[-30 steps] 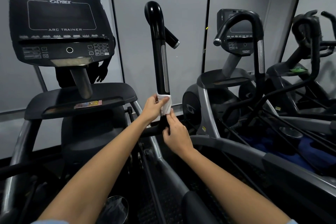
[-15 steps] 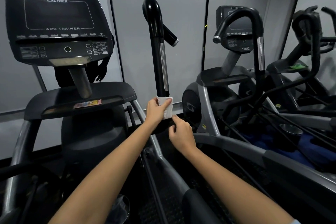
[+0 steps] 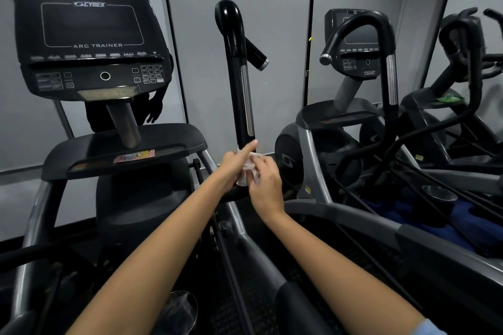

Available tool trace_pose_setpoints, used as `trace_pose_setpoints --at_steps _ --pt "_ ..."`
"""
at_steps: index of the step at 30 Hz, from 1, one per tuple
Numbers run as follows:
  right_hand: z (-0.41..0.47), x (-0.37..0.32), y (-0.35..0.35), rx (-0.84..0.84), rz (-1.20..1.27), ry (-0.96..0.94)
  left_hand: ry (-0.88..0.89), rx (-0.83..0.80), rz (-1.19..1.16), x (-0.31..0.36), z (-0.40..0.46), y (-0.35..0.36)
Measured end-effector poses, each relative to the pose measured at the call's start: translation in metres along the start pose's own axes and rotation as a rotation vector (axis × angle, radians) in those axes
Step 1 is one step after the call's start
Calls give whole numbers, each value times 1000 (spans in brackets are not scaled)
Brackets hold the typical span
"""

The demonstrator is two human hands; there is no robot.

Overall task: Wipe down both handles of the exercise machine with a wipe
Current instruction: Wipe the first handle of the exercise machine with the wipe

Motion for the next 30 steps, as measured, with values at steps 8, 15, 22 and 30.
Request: trace_pose_setpoints --at_steps 8,15,22,30 --pt "-24 11 46 -203 -255 51 311 201 119 73 0 -27" --pt "17 5 52 -275 -211 42 476 227 303 138 14 -29" --pt "-36 37 68 -181 -548 -151 500 261 412 139 14 -29" --pt "-31 36 63 -185 -516 -204 511 243 416 141 9 -27"
Point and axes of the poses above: each hand's wrist, its own z-axis towards the middle knuckle, its own y-axis out of the palm, x = y × z, the point moved 8 cm from there along z, towards the middle knuckle, and after that the axes turned 3 degrees about y, right-handed, at the moved point
